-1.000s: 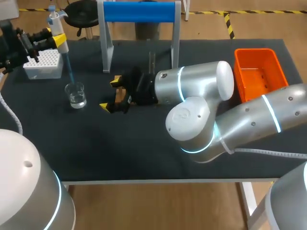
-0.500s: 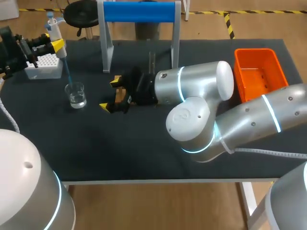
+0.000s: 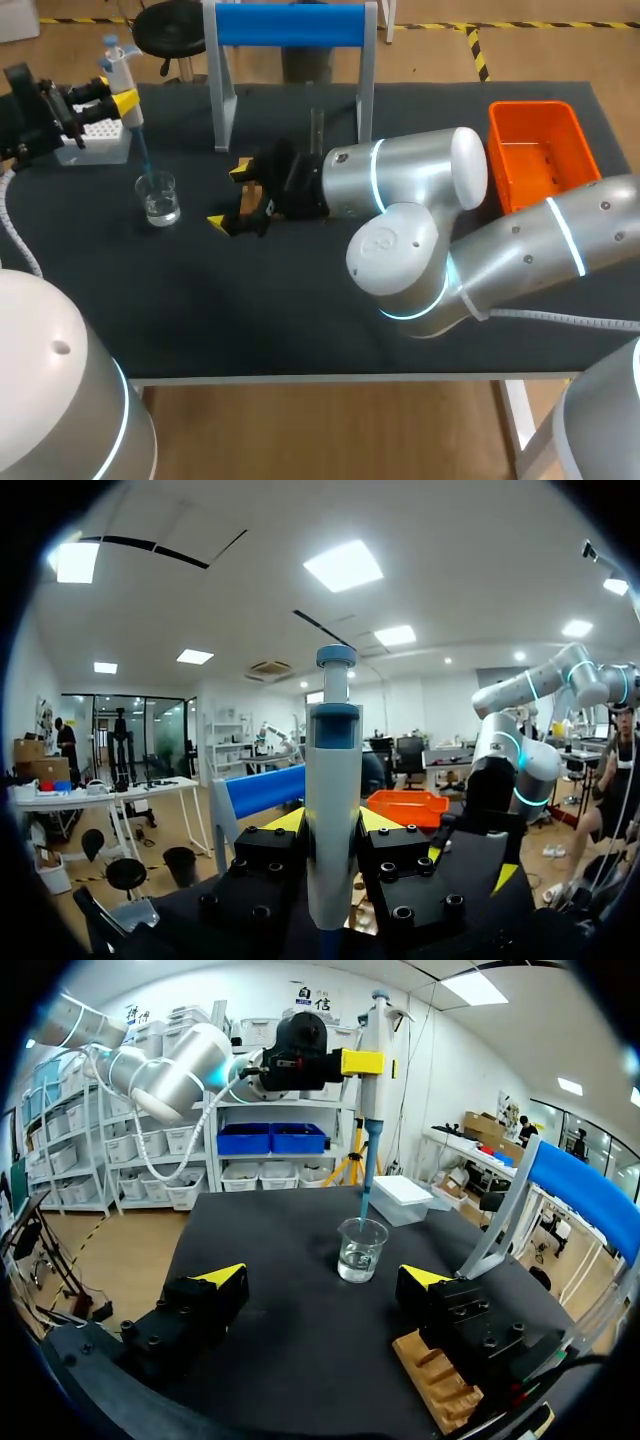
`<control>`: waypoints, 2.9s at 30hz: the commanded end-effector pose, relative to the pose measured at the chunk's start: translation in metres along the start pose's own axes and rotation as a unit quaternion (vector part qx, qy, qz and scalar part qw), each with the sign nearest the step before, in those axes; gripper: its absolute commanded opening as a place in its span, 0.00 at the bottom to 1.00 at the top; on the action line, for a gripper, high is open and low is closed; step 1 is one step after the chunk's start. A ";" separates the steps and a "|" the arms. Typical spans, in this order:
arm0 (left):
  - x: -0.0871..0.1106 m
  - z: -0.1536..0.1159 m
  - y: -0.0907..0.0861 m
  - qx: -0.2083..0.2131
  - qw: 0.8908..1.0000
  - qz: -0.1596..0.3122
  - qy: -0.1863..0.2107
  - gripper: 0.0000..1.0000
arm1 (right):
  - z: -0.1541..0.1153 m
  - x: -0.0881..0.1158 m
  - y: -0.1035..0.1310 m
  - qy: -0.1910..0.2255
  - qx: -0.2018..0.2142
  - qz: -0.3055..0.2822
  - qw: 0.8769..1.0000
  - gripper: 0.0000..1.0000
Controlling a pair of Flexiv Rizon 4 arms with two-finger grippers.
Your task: Invert the test tube, pick up the pipette, mount the tip to pipette, aspirate from beaker and dispense into the tube, eject the tip, return the pipette, and cap with the stopper.
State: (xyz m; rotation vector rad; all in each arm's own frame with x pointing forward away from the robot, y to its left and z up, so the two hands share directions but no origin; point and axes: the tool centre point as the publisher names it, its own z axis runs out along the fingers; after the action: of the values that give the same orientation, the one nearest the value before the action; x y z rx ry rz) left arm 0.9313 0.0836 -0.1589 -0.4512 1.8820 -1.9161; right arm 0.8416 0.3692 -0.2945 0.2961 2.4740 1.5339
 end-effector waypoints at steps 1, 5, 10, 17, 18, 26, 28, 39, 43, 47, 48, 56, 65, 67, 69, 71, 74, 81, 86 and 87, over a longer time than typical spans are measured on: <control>-0.004 0.002 0.006 -0.003 1.000 0.004 0.007 0.00 | -0.001 0.000 0.001 0.000 0.004 0.000 1.000 1.00; -0.006 0.002 0.011 -0.003 1.000 0.004 0.008 0.00 | -0.001 0.000 0.001 0.000 0.004 0.000 1.000 1.00; -0.006 0.002 0.016 -0.001 1.000 0.001 0.009 0.00 | -0.001 0.000 0.001 0.000 0.004 0.000 1.000 1.00; -0.006 0.003 0.023 0.000 1.000 0.000 0.012 0.00 | -0.001 0.000 0.001 0.000 0.004 0.000 1.000 1.00; -0.006 0.003 0.024 0.001 1.000 0.000 0.013 0.00 | -0.001 0.000 0.001 0.000 0.004 0.000 1.000 1.00; -0.007 0.004 0.032 0.004 1.000 -0.005 0.014 0.00 | -0.001 0.000 0.001 0.000 0.004 0.000 1.000 1.00; -0.008 0.003 0.035 0.004 1.000 -0.007 0.014 0.00 | -0.001 0.000 0.001 0.000 0.004 0.000 1.000 1.00; -0.009 0.005 0.045 0.003 1.000 -0.018 0.016 0.00 | -0.001 0.000 0.001 0.000 0.004 0.000 1.000 1.00; -0.009 0.005 0.048 0.001 1.000 -0.023 0.017 0.00 | -0.001 0.000 0.001 0.000 0.004 0.000 1.000 1.00; -0.009 0.005 0.051 0.001 0.999 -0.027 0.018 0.00 | -0.001 0.000 0.001 0.000 0.004 0.000 1.000 1.00; -0.009 0.005 0.052 0.000 0.999 -0.028 0.018 0.00 | -0.001 0.000 0.001 0.000 0.004 0.000 1.000 1.00; -0.010 0.004 0.056 -0.001 0.999 -0.032 0.018 0.00 | -0.001 0.000 0.001 0.000 0.004 0.000 1.000 1.00; -0.010 0.004 0.057 -0.003 0.999 -0.035 0.018 0.00 | -0.001 0.000 0.001 0.000 0.004 0.000 1.000 1.00; -0.010 0.004 0.057 -0.003 0.999 -0.036 0.018 0.00 | -0.001 0.000 0.001 0.000 0.004 0.000 1.000 1.00; -0.010 0.004 0.057 -0.003 0.999 -0.036 0.018 0.00 | -0.001 0.000 0.001 0.000 0.004 0.000 1.000 1.00; -0.010 0.004 0.057 -0.003 0.999 -0.036 0.018 0.00 | -0.001 0.000 0.001 0.000 0.004 0.000 1.000 1.00; -0.010 0.004 0.057 -0.003 0.999 -0.036 0.018 0.00 | -0.001 0.000 0.001 0.000 0.004 0.000 1.000 1.00; -0.010 0.004 0.057 -0.003 0.999 -0.036 0.018 0.00 | -0.001 0.000 0.001 0.000 0.004 0.000 1.000 1.00; -0.010 0.004 0.057 -0.003 0.999 -0.036 0.018 0.00 | 0.000 -0.001 0.003 -0.006 0.013 -0.001 1.000 1.00; -0.010 0.004 0.057 -0.003 0.999 -0.036 0.018 0.00 | -0.002 -0.004 0.005 -0.009 0.021 -0.001 1.000 1.00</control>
State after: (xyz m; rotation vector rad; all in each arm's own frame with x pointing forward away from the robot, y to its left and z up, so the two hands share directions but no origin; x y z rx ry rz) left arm 0.9450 0.0832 -0.2142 -0.5042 1.9197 -1.9689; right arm 0.8444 0.3672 -0.2949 0.3006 2.4691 1.5278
